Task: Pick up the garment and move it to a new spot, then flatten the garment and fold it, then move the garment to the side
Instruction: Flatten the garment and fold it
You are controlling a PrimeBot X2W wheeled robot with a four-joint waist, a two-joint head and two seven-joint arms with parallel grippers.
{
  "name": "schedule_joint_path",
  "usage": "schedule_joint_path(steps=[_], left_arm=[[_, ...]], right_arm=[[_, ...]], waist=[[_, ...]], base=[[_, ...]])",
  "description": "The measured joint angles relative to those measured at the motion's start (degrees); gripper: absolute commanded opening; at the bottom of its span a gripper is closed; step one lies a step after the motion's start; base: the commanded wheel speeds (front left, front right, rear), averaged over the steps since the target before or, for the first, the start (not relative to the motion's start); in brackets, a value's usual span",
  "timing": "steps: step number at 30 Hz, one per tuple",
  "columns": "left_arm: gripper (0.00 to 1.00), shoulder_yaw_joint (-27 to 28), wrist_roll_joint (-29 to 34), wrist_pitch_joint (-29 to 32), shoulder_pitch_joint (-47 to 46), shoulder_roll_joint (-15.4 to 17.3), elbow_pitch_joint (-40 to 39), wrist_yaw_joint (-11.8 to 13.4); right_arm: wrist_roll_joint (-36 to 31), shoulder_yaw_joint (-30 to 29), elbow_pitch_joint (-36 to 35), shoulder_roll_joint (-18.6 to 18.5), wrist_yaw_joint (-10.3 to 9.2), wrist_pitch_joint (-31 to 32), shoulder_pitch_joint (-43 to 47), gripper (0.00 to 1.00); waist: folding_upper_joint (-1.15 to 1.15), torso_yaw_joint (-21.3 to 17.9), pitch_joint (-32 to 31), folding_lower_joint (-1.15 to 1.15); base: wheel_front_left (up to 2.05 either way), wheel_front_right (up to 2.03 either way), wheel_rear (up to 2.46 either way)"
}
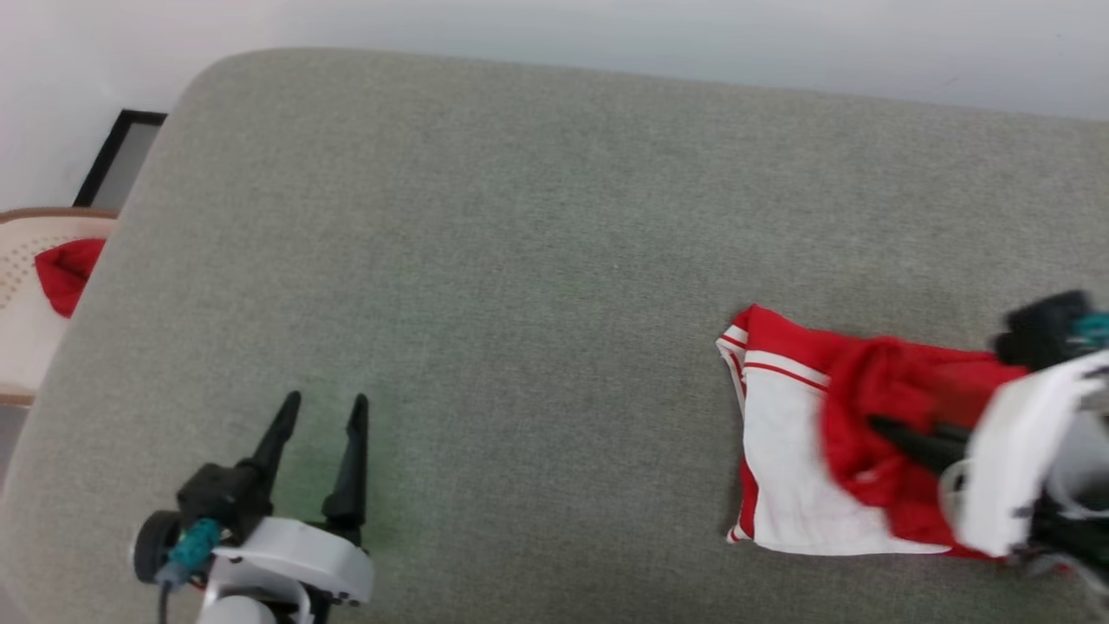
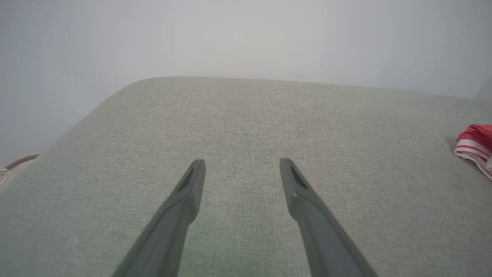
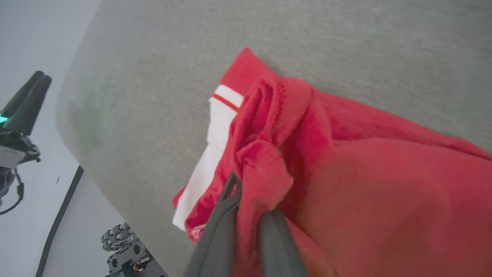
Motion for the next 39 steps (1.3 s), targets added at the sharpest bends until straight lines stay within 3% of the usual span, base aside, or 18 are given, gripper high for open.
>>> schedule_joint_path(steps=[6, 14, 16, 17, 18, 19, 29, 39], left_arm=[[1.0, -1.27, -0.32, 0.0, -0.83, -1.35, 0.45, -0.01], [1.0, -2.71, -1.34, -0.01, -2.11, -2.25, 1.64, -0.01], [1.0, -2.7, -1.43, 0.0, -2.21, -2.26, 1.88, -0.01], [1.0, -2.69, -1.46, 0.0, -2.21, -2.25, 1.97, -0.01], [1.0, -2.64, -1.54, 0.0, -2.19, -2.21, 2.05, -0.01], [1.0, -2.55, -1.78, 0.0, -2.15, -2.16, 2.14, 0.0], [1.0, -2.07, -3.93, -0.01, -0.78, -0.94, 3.33, 0.0], [1.0, -2.37, -4.53, 0.0, -0.68, 0.43, 5.67, 0.0]], right_arm=[[-0.48, 8.48, 1.67, 2.71, 0.0, -1.09, -4.11, 0.0], [-2.72, 13.01, 11.25, 3.08, 0.0, -7.51, -6.37, 0.0], [-2.34, 13.11, 13.22, 3.37, 0.0, -9.54, -6.45, 0.43], [-2.27, 13.46, 14.0, 3.32, 0.0, -10.36, -6.56, 0.43], [-2.09, 13.91, 14.59, 3.3, 0.0, -11.06, -6.66, 0.75], [-1.65, 14.1, 15.03, 3.37, 0.0, -11.98, -6.67, 1.0], [0.75, 14.77, 16.72, 2.67, 0.0, -21.07, -7.88, 1.0], [-1.69, 14.12, 24.19, -2.22, 0.0, -43.35, -6.27, 1.0]], waist=[[0.0, 1.22, 0.29, 0.0], [0.0, 2.68, 0.28, 0.0], [0.0, 2.75, 0.12, 0.0], [0.0, 2.71, -0.04, 0.0], [0.0, 2.62, -0.21, 0.0], [0.0, 2.5, -0.43, 0.0], [0.0, -0.61, -2.95, 0.0], [0.0, -4.21, -5.42, 0.0]], base=[[0.0, 0.0, 0.0], [0.0, 0.0, 0.0], [0.0, 0.0, 0.0], [0.0, 0.0, 0.0], [0.0, 0.0, 0.0], [0.0, 0.0, 0.0], [0.0, 0.0, 0.0], [0.0, 0.0, 0.0]])
